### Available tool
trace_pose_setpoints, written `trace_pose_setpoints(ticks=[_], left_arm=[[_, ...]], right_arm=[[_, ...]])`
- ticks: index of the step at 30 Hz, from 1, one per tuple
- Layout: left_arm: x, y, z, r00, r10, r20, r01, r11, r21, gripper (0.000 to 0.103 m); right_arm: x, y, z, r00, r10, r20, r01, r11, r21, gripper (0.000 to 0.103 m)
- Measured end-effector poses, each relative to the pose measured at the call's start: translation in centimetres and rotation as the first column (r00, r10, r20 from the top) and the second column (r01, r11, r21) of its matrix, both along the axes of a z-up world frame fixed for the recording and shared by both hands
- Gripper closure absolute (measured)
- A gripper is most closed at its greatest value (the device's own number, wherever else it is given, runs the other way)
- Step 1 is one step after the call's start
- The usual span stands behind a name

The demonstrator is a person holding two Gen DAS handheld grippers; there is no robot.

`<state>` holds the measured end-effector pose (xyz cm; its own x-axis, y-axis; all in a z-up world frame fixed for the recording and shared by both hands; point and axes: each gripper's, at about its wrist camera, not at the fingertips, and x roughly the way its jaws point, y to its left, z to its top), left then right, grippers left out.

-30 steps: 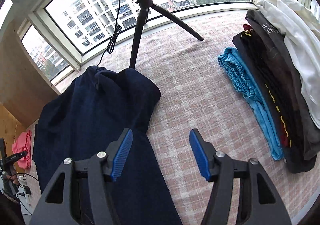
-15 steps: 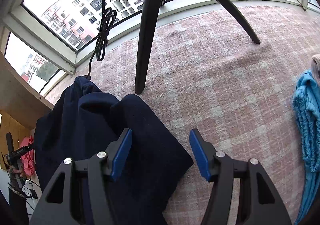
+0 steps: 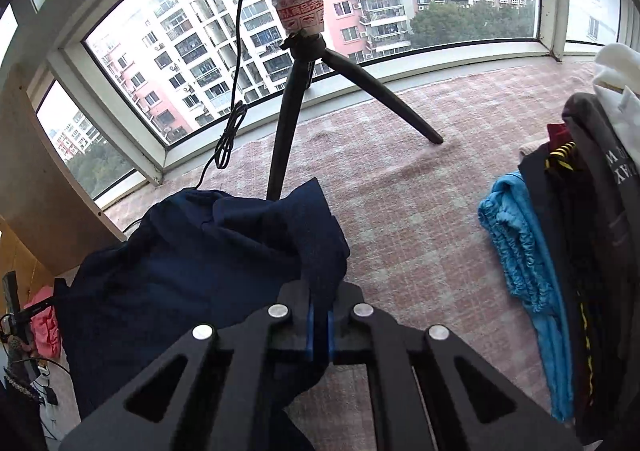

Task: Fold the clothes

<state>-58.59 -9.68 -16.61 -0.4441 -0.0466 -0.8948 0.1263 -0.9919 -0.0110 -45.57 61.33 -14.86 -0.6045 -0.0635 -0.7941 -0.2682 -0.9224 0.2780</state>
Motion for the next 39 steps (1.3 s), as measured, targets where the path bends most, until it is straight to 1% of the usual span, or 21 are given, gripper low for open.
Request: trace_pose_setpoints(ticks=[1, 3, 5, 6, 7, 8, 10, 11, 14, 18, 19, 20, 23, 25, 26, 28, 31, 33, 34, 37, 39], left_arm=[[-0.1, -0.4, -0.8, 0.999, 0.001, 0.038, 0.001, 0.999, -0.043, 0.096], [-1.0, 0.3, -2.4, 0.994, 0.025, 0.104, -0.004, 0.980, -0.197, 0.096], [-1.1, 0.4, -1.5, 0.997, 0.007, 0.076, 0.005, 0.987, -0.159, 0.091], [-1.2, 0.5, -1.0, 0.998, -0.002, 0.060, 0.010, 0.990, -0.138, 0.087], [-1.3, 0.6, -0.6, 0.999, -0.010, 0.045, 0.016, 0.993, -0.117, 0.077], [-1.3, 1.6, -0.1, 0.998, -0.062, 0.031, 0.065, 0.993, -0.098, 0.068], [-1.8, 4.3, -0.2, 0.984, -0.173, 0.033, 0.176, 0.980, -0.097, 0.062], [-2.1, 5.7, -0.3, 0.973, -0.226, 0.038, 0.229, 0.969, -0.097, 0.062], [-3.5, 8.8, -1.4, 0.944, -0.323, 0.067, 0.328, 0.941, -0.082, 0.062], [-4.6, 10.4, -3.9, 0.922, -0.362, 0.136, 0.375, 0.923, -0.087, 0.064], [-4.7, 10.5, -4.2, 0.919, -0.369, 0.138, 0.382, 0.921, -0.081, 0.069], [-4.6, 10.6, -4.4, 0.916, -0.377, 0.136, 0.389, 0.918, -0.073, 0.080], [-4.4, 10.9, -4.7, 0.908, -0.398, 0.131, 0.407, 0.912, -0.053, 0.096], [-4.3, 11.0, -4.4, 0.908, -0.401, 0.124, 0.410, 0.910, -0.060, 0.103], [-4.3, 11.1, -4.1, 0.910, -0.398, 0.116, 0.407, 0.910, -0.073, 0.103], [-4.2, 11.2, -3.6, 0.914, -0.392, 0.101, 0.401, 0.911, -0.097, 0.103], [-3.1, 8.9, -0.4, 0.961, -0.275, -0.012, 0.272, 0.958, -0.093, 0.103], [-2.4, 7.2, 1.7, 0.978, -0.190, -0.087, 0.183, 0.980, -0.080, 0.103], [-2.5, 6.4, 1.5, 0.982, -0.177, -0.065, 0.171, 0.982, -0.079, 0.103], [-1.8, 7.5, 0.8, 0.960, -0.279, -0.004, 0.277, 0.956, -0.095, 0.103], [-1.3, 9.3, 0.0, 0.916, -0.400, 0.007, 0.399, 0.912, -0.093, 0.093]], right_arm=[[0.0, 0.3, -0.5, 1.000, 0.013, 0.020, -0.013, 1.000, 0.009, 0.099], [-0.6, 0.7, -2.1, 0.990, 0.005, 0.142, -0.025, 0.990, 0.140, 0.090], [-0.1, 2.0, -3.2, 0.973, -0.041, 0.227, -0.014, 0.971, 0.239, 0.086], [0.5, 2.5, -2.6, 0.977, -0.064, 0.205, 0.013, 0.970, 0.242, 0.086], [0.9, 2.8, -1.7, 0.983, -0.077, 0.165, 0.037, 0.972, 0.231, 0.086], [1.1, 2.8, -0.6, 0.989, -0.071, 0.131, 0.042, 0.976, 0.213, 0.085], [0.3, 1.7, 0.8, 0.996, 0.011, 0.084, -0.024, 0.988, 0.155, 0.078], [-0.6, 0.7, 1.1, 0.994, 0.078, 0.078, -0.088, 0.988, 0.127, 0.072], [-3.8, -3.2, 1.0, 0.970, 0.230, 0.077, -0.238, 0.964, 0.118, 0.070], [-7.2, -7.6, -1.0, 0.926, 0.357, 0.126, -0.374, 0.912, 0.165, 0.070], [-7.9, -8.2, -1.8, 0.919, 0.365, 0.149, -0.388, 0.905, 0.176, 0.070], [-8.5, -8.7, -2.6, 0.912, 0.373, 0.171, -0.402, 0.896, 0.187, 0.070], [-10.3, -10.2, -5.1, 0.887, 0.394, 0.239, -0.445, 0.869, 0.216, 0.070], [-10.8, -10.5, -6.4, 0.875, 0.403, 0.269, -0.459, 0.867, 0.194, 0.070], [-11.0, -10.4, -7.0, 0.870, 0.406, 0.280, -0.462, 0.870, 0.173, 0.076], [-10.8, -10.6, -7.3, 0.865, 0.412, 0.286, -0.470, 0.864, 0.178, 0.098], [-10.2, -10.6, -6.4, 0.878, 0.387, 0.280, -0.454, 0.860, 0.233, 0.100], [-9.7, -10.0, -5.4, 0.902, 0.344, 0.262, -0.411, 0.869, 0.274, 0.100], [-9.5, -9.7, -5.0, 0.911, 0.323, 0.255, -0.391, 0.873, 0.292, 0.100], [-9.6, -11.0, -5.3, 0.891, 0.346, 0.295, -0.438, 0.827, 0.353, 0.100], [-9.7, -12.0, -5.5, 0.874, 0.366, 0.319, -0.473, 0.792, 0.386, 0.095]])
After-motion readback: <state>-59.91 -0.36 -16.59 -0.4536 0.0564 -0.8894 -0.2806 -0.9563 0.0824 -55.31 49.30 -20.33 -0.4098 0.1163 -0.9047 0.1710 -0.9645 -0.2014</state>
